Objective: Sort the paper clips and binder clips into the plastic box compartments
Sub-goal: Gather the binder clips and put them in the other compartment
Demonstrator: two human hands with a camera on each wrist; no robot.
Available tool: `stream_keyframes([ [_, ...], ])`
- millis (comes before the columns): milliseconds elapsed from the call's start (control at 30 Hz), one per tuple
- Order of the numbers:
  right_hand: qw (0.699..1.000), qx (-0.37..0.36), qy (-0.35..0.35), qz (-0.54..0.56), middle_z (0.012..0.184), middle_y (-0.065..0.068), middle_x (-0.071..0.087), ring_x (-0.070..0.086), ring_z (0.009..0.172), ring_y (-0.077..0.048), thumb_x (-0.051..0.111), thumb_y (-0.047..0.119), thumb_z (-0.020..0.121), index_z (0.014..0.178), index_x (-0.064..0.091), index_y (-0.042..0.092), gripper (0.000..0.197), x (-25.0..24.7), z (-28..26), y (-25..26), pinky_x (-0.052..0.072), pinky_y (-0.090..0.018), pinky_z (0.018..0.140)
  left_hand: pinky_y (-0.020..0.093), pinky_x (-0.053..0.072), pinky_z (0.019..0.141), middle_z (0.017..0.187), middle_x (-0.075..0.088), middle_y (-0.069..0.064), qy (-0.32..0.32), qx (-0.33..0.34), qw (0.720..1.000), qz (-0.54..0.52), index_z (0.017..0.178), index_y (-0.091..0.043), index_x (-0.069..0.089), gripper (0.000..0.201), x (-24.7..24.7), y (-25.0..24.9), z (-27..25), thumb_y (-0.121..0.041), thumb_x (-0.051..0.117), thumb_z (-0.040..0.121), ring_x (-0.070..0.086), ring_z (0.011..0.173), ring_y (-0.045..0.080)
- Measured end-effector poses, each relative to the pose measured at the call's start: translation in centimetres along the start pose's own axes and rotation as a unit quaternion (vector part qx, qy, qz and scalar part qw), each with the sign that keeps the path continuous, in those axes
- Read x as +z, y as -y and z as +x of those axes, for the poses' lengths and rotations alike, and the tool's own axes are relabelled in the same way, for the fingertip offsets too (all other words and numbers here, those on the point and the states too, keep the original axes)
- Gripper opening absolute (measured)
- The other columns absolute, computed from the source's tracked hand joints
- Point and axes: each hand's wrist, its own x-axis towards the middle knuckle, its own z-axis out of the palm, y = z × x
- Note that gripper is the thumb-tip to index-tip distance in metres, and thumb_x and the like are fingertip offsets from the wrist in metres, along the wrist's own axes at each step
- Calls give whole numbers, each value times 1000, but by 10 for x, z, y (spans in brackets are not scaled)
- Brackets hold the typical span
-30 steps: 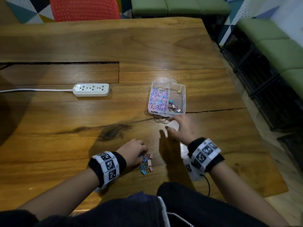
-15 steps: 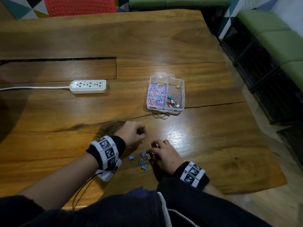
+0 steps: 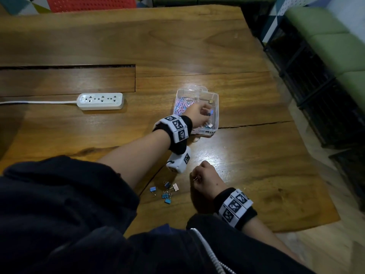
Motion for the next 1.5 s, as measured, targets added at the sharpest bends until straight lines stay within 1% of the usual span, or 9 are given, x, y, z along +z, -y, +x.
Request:
stream_keyframes([
  [100,1000,12,-1,-1,94,2,37,42,87,-14,56,8,82,88,63,3,11,-3,-1,1,34,-18,76,24,48,89,125,55,12,27,6,998,59,122,-5,53,40,-4,8,-8,6,54,83,53,113,22],
  [233,999,38,-2,15,98,-5,52,53,96,-20,57,6,81,91,66,3,14,-15,-3,-5,35,-15,77,13,47,59,118,58,10,80,28,975,204,107,-12,57,32,-22,38,-48,0,64,79,55,84,11],
  [367,996,69,-12,62,72,12,48,50,76,-6,60,4,82,86,66,4,7,-35,-3,-10,38,-9,69,31,47,93,137,35,1,258,-27,867,425,137,-27,34,79,-29,87,-104,-15,75,71,45,118,21],
  [467,992,76,-11,100,73,11,50,52,81,-11,63,6,80,72,58,15,13,-56,7,-6,47,-22,78,36,43,101,145,22,3,283,-2,808,517,144,-33,18,90,-23,107,-134,-20,73,74,33,128,23],
  [767,981,5,-157,115,110,-8,62,51,90,-9,54,9,88,110,60,4,23,-123,53,34,40,-10,65,28,41,98,133,41,2,181,41,862,472,128,-20,49,35,-15,121,-155,-16,48,93,40,116,17],
  [1033,995,-94,38,-4,131,-7,45,38,124,-20,65,19,80,124,50,18,47,-42,10,36,32,-33,108,16,36,70,99,42,-3,156,-45,916,366,87,-20,55,5,-20,123,-153,-16,57,85,45,90,12],
  [1133,979,-137,118,-94,136,-4,37,32,123,-21,68,33,76,132,42,31,62,-4,-7,32,36,-40,105,19,33,69,95,38,-3,137,-47,922,358,71,-23,46,20,-18,124,-156,-11,53,85,41,83,12],
  [1300,959,-202,93,-178,133,-7,40,35,117,-26,66,47,73,132,41,32,66,27,-16,36,39,-41,96,22,35,71,85,40,-5,100,-61,928,354,64,-24,43,27,-24,125,-156,-8,51,84,44,83,14],
  [1500,956,-199,100,-190,131,-13,39,35,117,-31,57,16,84,126,49,15,42,32,-19,37,41,-45,97,22,34,69,79,39,-8,67,-53,935,344,70,-24,41,24,-24,124,-158,-9,54,84,43,80,14],
])
